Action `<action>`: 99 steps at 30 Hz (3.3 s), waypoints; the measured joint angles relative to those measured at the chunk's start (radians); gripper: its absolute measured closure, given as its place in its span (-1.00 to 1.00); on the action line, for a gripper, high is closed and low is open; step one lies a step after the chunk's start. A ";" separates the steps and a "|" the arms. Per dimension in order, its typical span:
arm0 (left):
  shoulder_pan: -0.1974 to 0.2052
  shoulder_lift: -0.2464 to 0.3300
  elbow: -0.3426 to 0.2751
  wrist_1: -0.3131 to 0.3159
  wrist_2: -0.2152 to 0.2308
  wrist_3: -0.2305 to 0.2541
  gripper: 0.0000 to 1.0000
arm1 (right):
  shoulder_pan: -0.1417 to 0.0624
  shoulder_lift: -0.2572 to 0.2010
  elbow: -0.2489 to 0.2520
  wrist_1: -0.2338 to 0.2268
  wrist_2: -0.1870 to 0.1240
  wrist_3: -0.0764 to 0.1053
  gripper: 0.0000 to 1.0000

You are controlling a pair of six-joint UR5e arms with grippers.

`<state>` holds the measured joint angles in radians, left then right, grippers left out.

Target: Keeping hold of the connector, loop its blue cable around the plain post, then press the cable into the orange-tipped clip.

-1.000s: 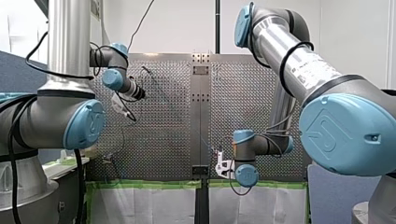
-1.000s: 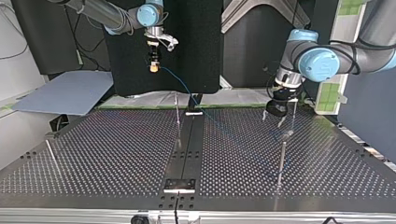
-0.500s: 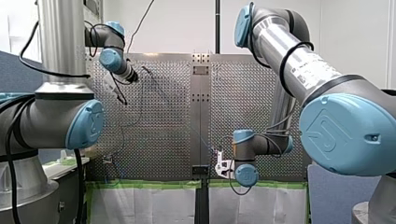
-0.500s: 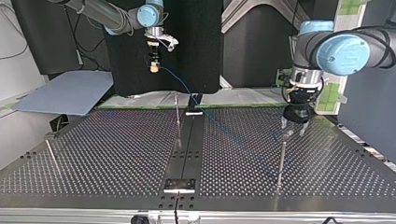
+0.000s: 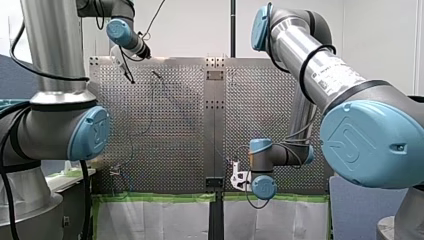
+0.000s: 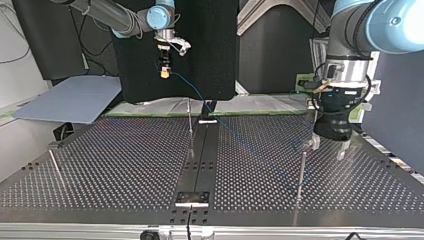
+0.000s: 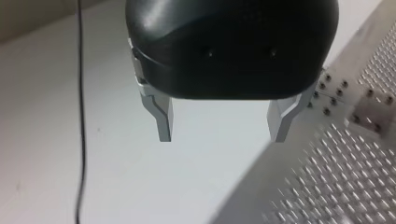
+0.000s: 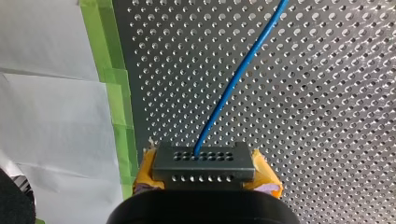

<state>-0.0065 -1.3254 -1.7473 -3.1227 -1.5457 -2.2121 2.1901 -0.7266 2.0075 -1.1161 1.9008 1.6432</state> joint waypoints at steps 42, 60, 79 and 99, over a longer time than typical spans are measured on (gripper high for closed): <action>-0.264 -0.234 0.255 -0.427 -0.405 0.389 -1.00 | 0.000 0.000 0.000 0.017 -0.005 0.005 1.00; -0.239 -0.245 0.255 -0.525 -0.356 0.386 -1.00 | 0.000 0.000 0.000 0.014 -0.017 0.015 1.00; -0.238 -0.210 0.255 -0.547 -0.463 0.403 -1.00 | 0.000 0.000 0.000 0.023 -0.023 0.014 1.00; -0.241 -0.203 0.255 -0.548 -0.590 0.410 -1.00 | 0.000 0.000 0.000 0.024 -0.025 0.014 1.00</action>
<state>-0.2479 -1.5283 -1.4922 -3.6712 -2.1356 -1.8023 2.1898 -0.7267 2.0074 -1.0924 1.8762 1.6571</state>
